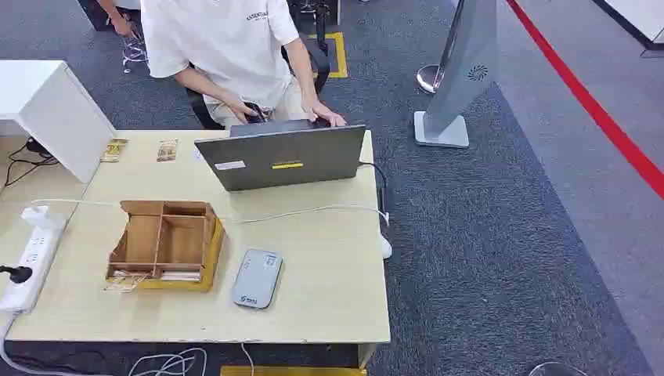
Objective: Pass the card to the sensor for recognition and then transmit it.
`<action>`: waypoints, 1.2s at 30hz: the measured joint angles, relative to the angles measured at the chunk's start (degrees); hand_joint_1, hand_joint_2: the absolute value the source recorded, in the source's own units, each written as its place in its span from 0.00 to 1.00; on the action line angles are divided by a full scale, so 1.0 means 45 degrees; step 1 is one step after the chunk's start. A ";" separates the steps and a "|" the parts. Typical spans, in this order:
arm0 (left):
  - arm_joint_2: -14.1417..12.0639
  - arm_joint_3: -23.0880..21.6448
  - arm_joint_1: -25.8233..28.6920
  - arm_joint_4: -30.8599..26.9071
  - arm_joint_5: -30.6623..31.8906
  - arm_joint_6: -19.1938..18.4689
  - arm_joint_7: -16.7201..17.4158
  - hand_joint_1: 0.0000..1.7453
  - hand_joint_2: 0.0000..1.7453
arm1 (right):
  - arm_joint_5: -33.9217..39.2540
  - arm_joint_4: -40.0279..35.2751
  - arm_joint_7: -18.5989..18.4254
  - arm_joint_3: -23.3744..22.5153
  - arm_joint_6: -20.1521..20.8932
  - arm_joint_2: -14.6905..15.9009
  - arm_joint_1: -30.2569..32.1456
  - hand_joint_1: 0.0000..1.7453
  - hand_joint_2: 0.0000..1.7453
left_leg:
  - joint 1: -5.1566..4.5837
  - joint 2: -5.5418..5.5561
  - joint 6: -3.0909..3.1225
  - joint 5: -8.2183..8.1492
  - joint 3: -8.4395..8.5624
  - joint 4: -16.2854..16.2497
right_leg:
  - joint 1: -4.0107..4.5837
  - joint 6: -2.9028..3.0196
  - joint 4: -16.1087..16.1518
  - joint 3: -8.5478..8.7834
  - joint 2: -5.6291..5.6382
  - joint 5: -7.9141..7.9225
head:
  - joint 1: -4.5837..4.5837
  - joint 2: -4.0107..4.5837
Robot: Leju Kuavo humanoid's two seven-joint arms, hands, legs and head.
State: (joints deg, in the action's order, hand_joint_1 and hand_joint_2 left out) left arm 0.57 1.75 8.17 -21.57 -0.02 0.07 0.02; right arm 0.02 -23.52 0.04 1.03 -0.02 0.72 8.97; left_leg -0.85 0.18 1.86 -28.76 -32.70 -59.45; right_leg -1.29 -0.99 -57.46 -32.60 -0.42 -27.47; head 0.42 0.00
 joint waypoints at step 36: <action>0.0904 0.5584 -0.2061 0.0015 0.3468 0.0413 -0.0398 0.00 1.00 | -0.0471 -0.4681 -0.1870 0.3588 -0.0529 0.2734 0.0141 0.00 1.00 | -0.0005 -0.0001 0.0003 0.0002 0.0004 -0.0010 | -0.0002 -0.0004 0.0000 0.0000 0.0002 0.0008 | 0.0005 0.0000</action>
State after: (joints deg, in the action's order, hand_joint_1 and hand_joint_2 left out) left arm 4.64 26.88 -1.11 -21.51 15.58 1.92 -1.77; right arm -2.10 -44.58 -8.37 17.18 -2.40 13.02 9.61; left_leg -0.87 0.18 1.88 -28.75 -32.68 -59.49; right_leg -1.29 -1.01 -57.46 -32.60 -0.41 -27.43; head 0.44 0.00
